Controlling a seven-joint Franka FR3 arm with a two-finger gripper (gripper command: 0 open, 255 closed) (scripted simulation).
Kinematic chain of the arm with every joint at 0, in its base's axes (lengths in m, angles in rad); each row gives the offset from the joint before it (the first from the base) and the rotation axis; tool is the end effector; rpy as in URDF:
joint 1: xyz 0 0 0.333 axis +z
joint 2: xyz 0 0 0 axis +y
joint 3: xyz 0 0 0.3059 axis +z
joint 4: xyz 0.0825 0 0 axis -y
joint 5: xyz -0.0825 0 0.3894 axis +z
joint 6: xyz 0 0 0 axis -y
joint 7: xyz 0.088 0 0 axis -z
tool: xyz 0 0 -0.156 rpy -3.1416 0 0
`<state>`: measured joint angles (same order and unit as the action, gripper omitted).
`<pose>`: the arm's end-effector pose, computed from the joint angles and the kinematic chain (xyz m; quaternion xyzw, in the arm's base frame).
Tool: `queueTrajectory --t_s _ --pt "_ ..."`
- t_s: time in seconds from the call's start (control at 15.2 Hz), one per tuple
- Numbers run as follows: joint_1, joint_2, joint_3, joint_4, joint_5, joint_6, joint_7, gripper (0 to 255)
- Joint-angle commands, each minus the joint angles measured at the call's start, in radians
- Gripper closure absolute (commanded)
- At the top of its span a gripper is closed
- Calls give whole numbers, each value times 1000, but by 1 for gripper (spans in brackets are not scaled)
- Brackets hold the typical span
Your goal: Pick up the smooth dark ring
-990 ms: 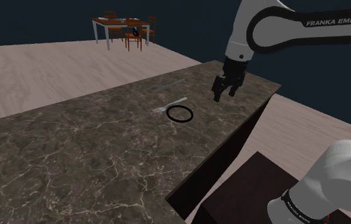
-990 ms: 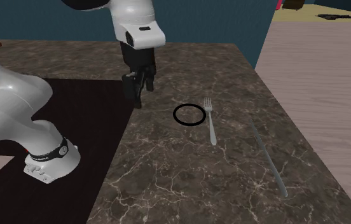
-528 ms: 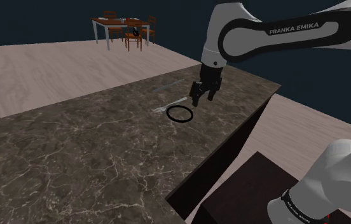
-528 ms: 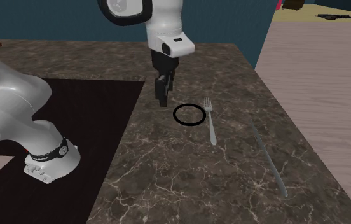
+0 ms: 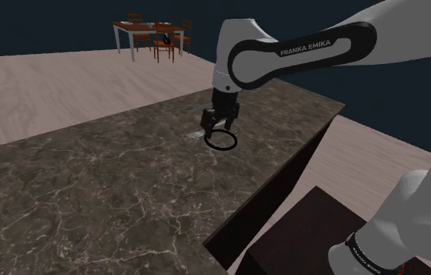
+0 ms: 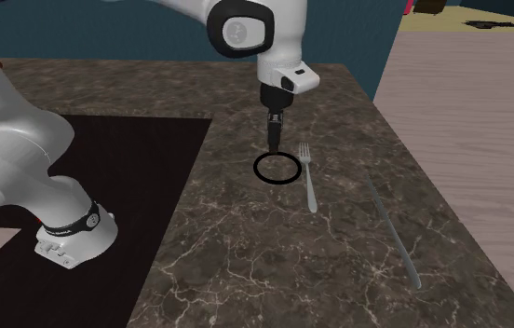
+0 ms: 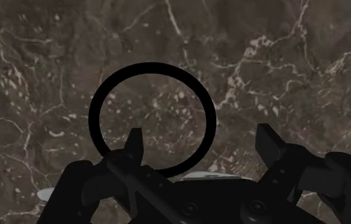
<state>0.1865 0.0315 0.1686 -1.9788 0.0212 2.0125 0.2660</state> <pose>0.5318 0.1992 0.3896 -0.9991 -0.0400 0.0025 0.0120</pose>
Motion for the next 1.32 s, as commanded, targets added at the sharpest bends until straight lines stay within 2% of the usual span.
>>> queueTrajectory --t_s 0.0,0.59,0.66,1.25 --pt "12 55 11 48 -6 10 9 0" --pt "13 90 10 -14 -12 106 11 0" --pt "14 89 11 -15 -12 106 12 255" --pt "14 90 10 -14 -12 106 11 255"
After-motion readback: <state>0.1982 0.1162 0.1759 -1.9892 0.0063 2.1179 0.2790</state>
